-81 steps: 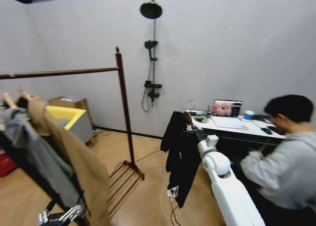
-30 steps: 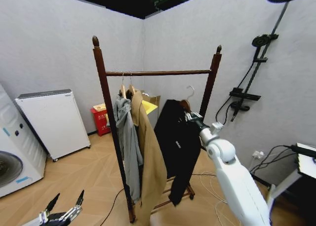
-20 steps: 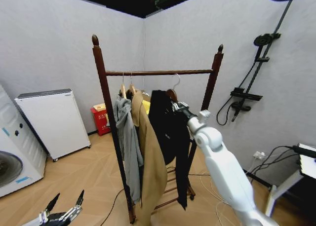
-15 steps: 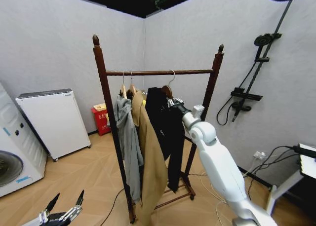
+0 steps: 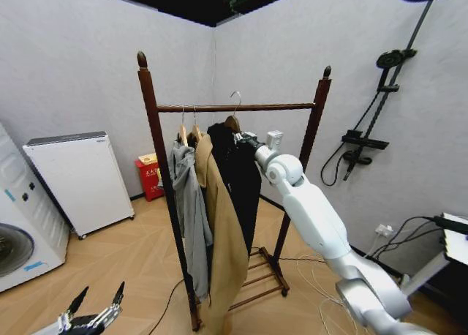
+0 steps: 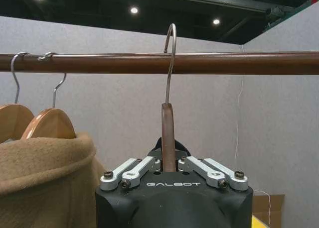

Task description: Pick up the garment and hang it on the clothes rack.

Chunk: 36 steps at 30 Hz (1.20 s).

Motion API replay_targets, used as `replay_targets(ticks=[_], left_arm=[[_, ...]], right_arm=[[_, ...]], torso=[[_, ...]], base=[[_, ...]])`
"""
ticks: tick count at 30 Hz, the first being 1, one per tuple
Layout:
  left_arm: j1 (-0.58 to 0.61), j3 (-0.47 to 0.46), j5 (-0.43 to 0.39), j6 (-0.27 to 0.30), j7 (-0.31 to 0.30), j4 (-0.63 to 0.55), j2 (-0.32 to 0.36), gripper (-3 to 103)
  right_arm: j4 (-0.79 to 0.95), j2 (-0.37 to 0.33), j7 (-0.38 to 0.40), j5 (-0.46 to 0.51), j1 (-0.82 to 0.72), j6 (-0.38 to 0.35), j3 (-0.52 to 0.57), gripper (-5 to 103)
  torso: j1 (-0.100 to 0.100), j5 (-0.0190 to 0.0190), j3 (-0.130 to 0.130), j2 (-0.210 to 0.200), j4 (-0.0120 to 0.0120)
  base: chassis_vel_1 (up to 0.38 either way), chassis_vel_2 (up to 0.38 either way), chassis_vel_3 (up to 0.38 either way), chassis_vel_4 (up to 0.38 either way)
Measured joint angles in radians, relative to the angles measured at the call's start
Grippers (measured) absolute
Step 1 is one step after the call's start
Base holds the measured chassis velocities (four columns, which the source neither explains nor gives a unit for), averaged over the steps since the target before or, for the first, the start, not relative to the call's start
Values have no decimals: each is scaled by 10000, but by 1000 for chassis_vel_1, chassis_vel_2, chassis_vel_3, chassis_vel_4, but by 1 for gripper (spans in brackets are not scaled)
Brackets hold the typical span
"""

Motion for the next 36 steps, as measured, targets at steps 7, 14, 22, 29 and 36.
replay_targets(ticks=[7, 14, 22, 29, 36], left_arm=[[0, 0, 0, 0, 0, 0, 0, 100], [0, 0, 0, 0, 0, 0, 0, 100], [0, 0, 1, 0, 0, 0, 0, 100], [0, 0, 0, 1, 2, 0, 0, 100], [0, 1, 0, 0, 5, 0, 0, 100]], right_arm=[[-888, 295, 37, 174, 786, -119, -622, 9], [-1133, 453, 38, 13, 1007, -388, -733, 8], [-146, 36, 146, -109, 164, -373, -338, 34], [2136, -1077, 689, 268, -1340, -404, 757, 61], [4083, -1951, 936, 842, -4608, -501, 2726, 83]], torso=[[0, -1, -1, 0, 1], [0, -3, -1, 1, 5], [-1, 1, -2, 1, 4], [-1, 0, -3, 1, 2], [-2, 6, -1, 1, 0]], base=[[0, 0, 0, 0], [0, 0, 0, 0], [0, 0, 0, 0], [0, 0, 0, 0], [0, 0, 0, 0]])
